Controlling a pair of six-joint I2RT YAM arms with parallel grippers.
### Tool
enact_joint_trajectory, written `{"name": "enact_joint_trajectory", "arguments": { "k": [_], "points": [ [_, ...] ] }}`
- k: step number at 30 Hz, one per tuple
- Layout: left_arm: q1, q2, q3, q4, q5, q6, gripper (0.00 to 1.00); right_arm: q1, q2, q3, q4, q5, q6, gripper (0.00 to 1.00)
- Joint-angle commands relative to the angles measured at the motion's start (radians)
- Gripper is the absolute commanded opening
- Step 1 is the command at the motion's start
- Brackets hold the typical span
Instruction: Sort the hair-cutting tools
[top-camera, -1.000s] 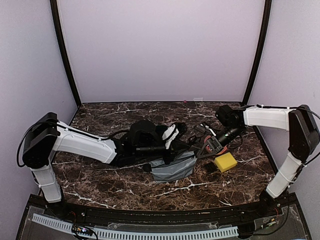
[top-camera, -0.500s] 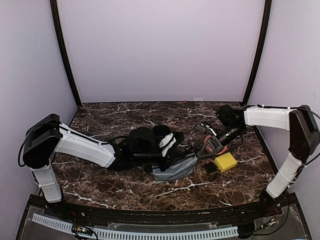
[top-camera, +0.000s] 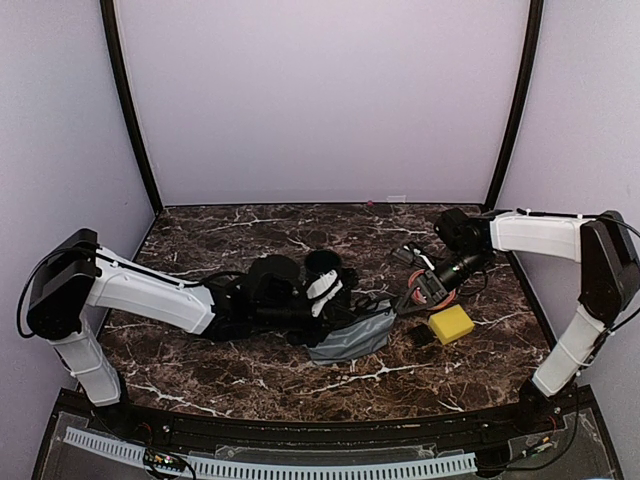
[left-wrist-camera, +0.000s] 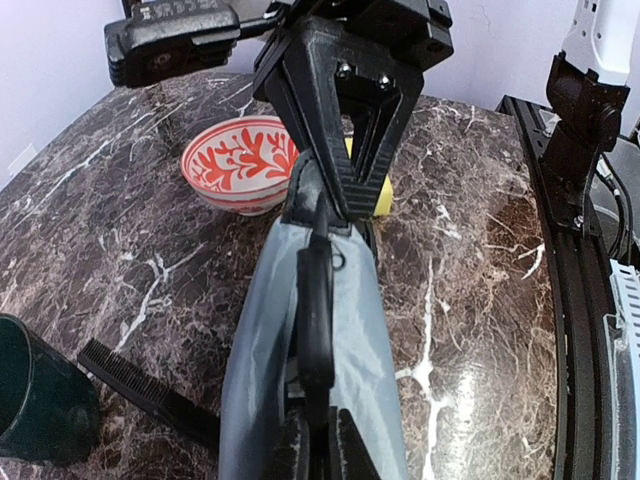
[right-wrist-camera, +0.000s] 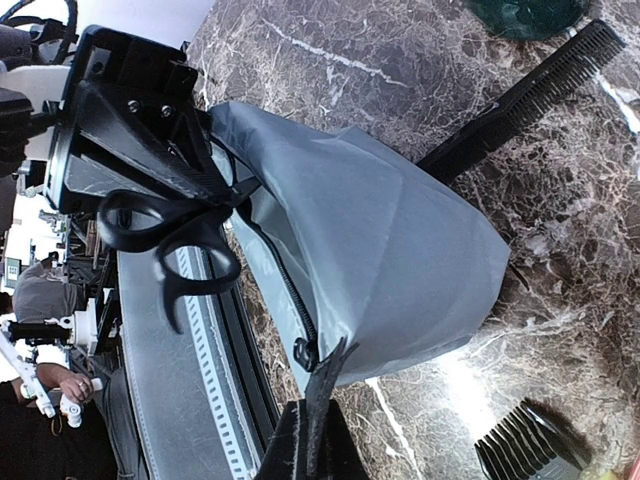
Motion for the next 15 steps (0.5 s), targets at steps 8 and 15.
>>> {"name": "enact_joint_trajectory", "arguments": {
  "k": [8, 15],
  "points": [
    [-0.004, 0.002, 0.071, -0.203, -0.027, 0.009, 0.00, -0.012, -0.033, -0.011, 0.010, -0.015, -0.008, 0.00],
    [-0.012, 0.049, 0.141, -0.303, -0.075, 0.010, 0.02, -0.012, -0.032, -0.012, 0.011, -0.014, -0.008, 0.00]
  ]
}}
